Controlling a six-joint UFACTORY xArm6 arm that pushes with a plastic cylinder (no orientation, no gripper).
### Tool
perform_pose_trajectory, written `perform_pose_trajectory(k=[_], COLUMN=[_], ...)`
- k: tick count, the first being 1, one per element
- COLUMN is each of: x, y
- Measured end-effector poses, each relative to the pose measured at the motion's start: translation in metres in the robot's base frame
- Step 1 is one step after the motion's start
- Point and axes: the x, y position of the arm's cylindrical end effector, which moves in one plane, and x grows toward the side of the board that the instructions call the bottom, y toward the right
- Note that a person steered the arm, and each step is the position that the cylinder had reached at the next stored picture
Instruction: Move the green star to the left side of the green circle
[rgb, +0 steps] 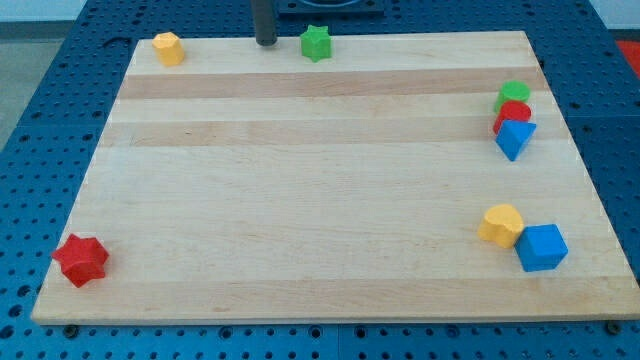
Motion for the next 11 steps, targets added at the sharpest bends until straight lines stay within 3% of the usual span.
perform_pose_trajectory(k=[2,4,5,6,7,9,11], x=[0.006,0.077,0.069,0.023,0.036,0.127,0.112], y=[0.106,0.160,0.160,0.157,0.130,0.123,0.108])
